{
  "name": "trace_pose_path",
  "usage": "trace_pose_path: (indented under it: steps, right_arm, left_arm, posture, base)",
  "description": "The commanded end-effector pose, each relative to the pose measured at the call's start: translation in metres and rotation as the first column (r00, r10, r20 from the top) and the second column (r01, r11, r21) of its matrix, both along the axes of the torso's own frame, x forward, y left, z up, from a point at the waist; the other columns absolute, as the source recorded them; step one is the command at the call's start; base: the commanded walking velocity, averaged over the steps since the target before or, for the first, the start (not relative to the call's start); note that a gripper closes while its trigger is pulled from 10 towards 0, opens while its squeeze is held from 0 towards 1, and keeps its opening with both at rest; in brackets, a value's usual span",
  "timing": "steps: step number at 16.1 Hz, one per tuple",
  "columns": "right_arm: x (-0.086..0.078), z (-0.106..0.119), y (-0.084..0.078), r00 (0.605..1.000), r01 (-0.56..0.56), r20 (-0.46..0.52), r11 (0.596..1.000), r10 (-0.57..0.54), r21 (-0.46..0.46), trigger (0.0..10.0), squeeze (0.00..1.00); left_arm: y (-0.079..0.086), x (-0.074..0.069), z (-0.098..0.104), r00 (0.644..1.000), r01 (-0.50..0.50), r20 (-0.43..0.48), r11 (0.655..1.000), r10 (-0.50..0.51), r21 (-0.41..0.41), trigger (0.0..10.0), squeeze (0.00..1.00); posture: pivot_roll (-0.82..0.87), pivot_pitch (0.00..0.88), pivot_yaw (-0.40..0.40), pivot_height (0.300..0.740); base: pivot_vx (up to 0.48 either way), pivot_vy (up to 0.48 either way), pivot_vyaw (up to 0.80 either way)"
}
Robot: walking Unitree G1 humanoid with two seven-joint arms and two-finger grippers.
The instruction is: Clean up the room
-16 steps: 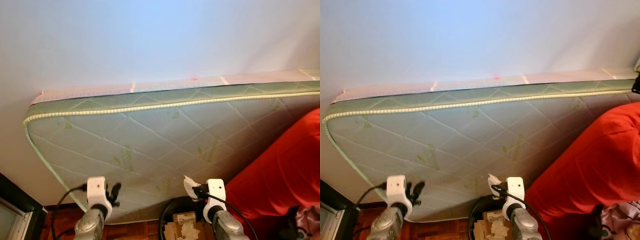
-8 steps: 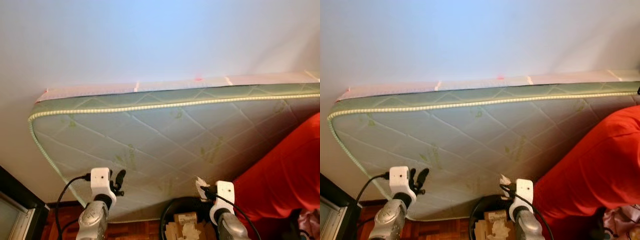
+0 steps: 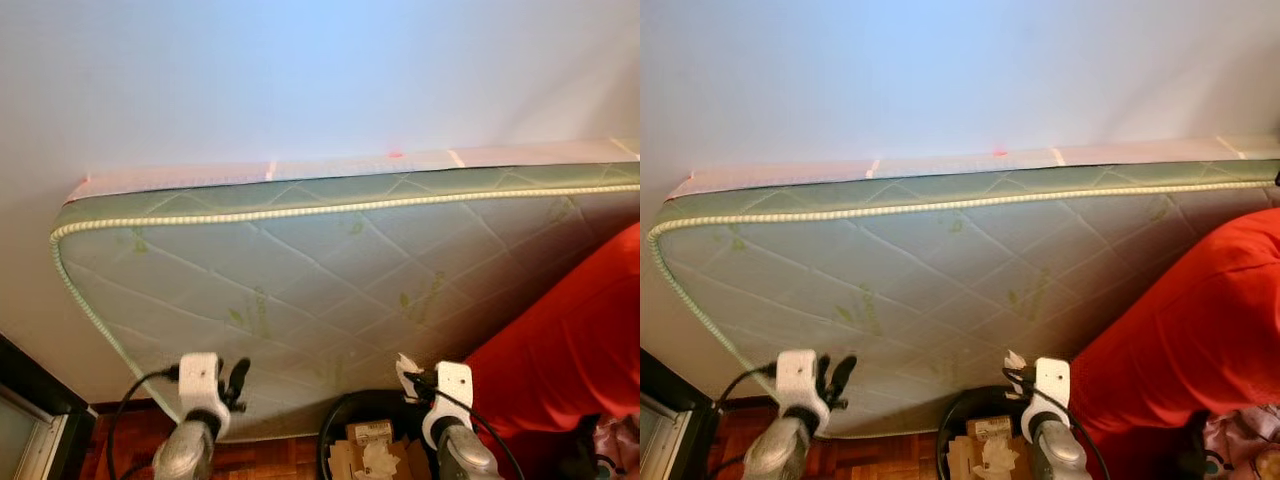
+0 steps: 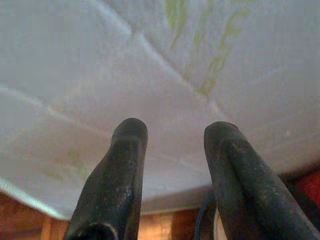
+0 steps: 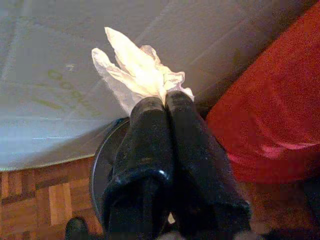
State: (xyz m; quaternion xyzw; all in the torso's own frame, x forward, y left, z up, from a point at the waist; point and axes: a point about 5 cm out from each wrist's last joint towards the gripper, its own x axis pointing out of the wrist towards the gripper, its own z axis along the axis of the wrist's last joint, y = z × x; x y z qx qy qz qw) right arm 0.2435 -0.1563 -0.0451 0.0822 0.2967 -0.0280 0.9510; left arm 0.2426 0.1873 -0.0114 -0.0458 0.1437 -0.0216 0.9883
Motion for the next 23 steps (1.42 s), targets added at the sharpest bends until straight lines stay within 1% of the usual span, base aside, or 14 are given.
trace_pose_path:
  steps: [1,3,5,6,7,8,9,10,12,14,23]
  right_arm:
    - [-0.001,0.001,-0.004,1.0,0.015,0.008,1.0,-0.015,-0.016,10.0,0.0]
    - [-0.002,0.0,-0.006,0.999,0.035,0.003,0.999,-0.035,-0.021,10.0,0.0]
    - [0.0,0.001,-0.004,1.0,0.027,0.008,1.0,-0.027,-0.011,10.0,0.0]
    - [0.0,0.001,-0.003,1.0,0.026,0.012,1.0,-0.026,-0.003,10.0,0.21]
    - [0.001,0.001,-0.003,1.0,0.026,0.014,1.0,-0.026,0.007,10.0,0.88]
    - [0.002,0.002,0.0,1.0,0.015,0.021,0.999,-0.016,0.035,10.0,0.95]
    - [0.003,0.003,0.002,1.0,0.002,0.025,0.999,-0.003,0.047,10.0,0.99]
    - [0.003,0.003,0.002,1.0,-0.002,0.028,0.999,0.0,0.051,10.0,1.0]
    - [0.003,0.003,0.003,1.0,-0.003,0.027,0.999,0.001,0.054,10.0,1.0]
    - [0.004,0.004,0.005,0.999,-0.02,0.035,0.997,0.017,0.075,10.0,1.0]
    - [0.007,0.005,0.008,0.999,-0.043,0.034,0.996,0.04,0.078,10.0,1.0]
  left_arm:
    - [-0.002,-0.001,-0.001,1.0,0.01,-0.01,1.0,-0.01,-0.003,10.0,0.0]
    - [0.001,-0.001,-0.001,1.0,0.005,-0.017,1.0,-0.005,-0.001,10.0,0.0]
    - [0.004,0.001,0.0,1.0,0.005,-0.02,1.0,-0.005,0.001,10.0,0.0]
    - [0.005,0.002,0.0,1.0,0.003,-0.021,1.0,-0.003,0.002,10.0,0.0]
    - [0.006,0.003,0.0,1.0,0.002,-0.023,1.0,-0.002,0.002,10.0,0.0]
    - [0.007,0.003,-0.001,1.0,0.002,-0.027,1.0,-0.002,0.003,10.0,0.0]
    - [0.007,0.002,-0.001,1.0,0.002,-0.031,1.0,-0.002,0.003,10.0,0.0]
    - [0.007,0.002,-0.003,0.999,0.001,-0.035,1.0,-0.001,0.004,10.0,0.0]
    - [0.008,0.001,-0.005,0.999,-0.001,-0.046,1.0,0.001,0.005,10.0,0.0]
    - [0.009,0.001,-0.005,0.999,-0.002,-0.052,1.0,0.002,0.006,10.0,0.0]
    - [0.013,0.002,-0.004,0.999,-0.007,-0.048,1.0,0.007,0.013,10.0,0.0]
  posture:
    - [0.04,0.041,-0.024,0.74]
    - [0.04,0.042,-0.023,0.74]
    - [0.04,0.044,-0.021,0.74]
    - [0.04,0.045,-0.019,0.74]
    - [0.04,0.045,-0.019,0.74]
    - [0.04,0.047,-0.018,0.74]
    - [0.04,0.047,-0.017,0.74]
    - [0.04,0.049,-0.017,0.74]
    - [0.04,0.05,-0.017,0.74]
    - [0.04,0.05,-0.017,0.74]
    - [0.05,0.055,-0.018,0.74]
  base:
    - [0.0,0.0,0.0]
    - [0.0,0.0,0.0]
    - [0.0,0.0,0.0]
    - [0.0,0.0,0.0]
    - [0.0,0.0,0.0]
    - [0.0,0.0,0.0]
    - [0.0,0.0,0.0]
    - [0.0,0.0,0.0]
    - [0.0,0.0,0.0]
    - [0.0,0.0,0.0]
    - [0.0,0.0,0.0]
